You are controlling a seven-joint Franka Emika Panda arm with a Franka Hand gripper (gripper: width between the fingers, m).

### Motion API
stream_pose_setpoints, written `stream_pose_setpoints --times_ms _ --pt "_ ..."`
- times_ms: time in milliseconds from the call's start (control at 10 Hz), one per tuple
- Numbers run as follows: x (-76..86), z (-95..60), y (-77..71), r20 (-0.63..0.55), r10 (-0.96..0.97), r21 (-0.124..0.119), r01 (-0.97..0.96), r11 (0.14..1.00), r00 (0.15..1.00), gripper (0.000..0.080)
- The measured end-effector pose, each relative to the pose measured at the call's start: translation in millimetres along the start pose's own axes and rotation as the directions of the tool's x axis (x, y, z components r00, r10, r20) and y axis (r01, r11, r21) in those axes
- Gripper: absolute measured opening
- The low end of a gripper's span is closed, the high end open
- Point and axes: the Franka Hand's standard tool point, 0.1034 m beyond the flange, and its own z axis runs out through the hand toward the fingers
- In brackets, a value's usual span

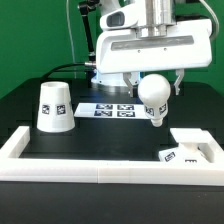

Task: Assemble lamp

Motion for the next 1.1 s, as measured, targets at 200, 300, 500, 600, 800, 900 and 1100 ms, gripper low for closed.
stream_pose_setpoints --times_ms 200,300,500,600,800,900,1100 --pt "16.2 -8.3 -3.0 -0.027 -0.05 0.0 0.05 0.999 0.998 0.0579" --pt "12.8 -5.8 -2.3 -0.02 -0.048 -0.001 0.048 0.999 0.999 0.0579" --pt "12.0 -4.7 -2.1 -0.018 -0.047 -0.001 0.047 0.999 0.999 0.0579" --pt "11.7 -4.2 -2.1 -0.017 -0.047 -0.001 0.047 0.999 0.999 0.0579" --pt "27.3 -14.8 -6.0 -0.045 -0.087 -0.001 0.087 0.996 0.995 0.0579" --pt "37.6 -21.5 -9.7 -0.066 -0.094 -0.001 0.094 0.996 0.993 0.0579" --pt "54.0 -30.9 -23.2 -0.121 -0.128 -0.003 0.129 0.992 0.984 0.0579"
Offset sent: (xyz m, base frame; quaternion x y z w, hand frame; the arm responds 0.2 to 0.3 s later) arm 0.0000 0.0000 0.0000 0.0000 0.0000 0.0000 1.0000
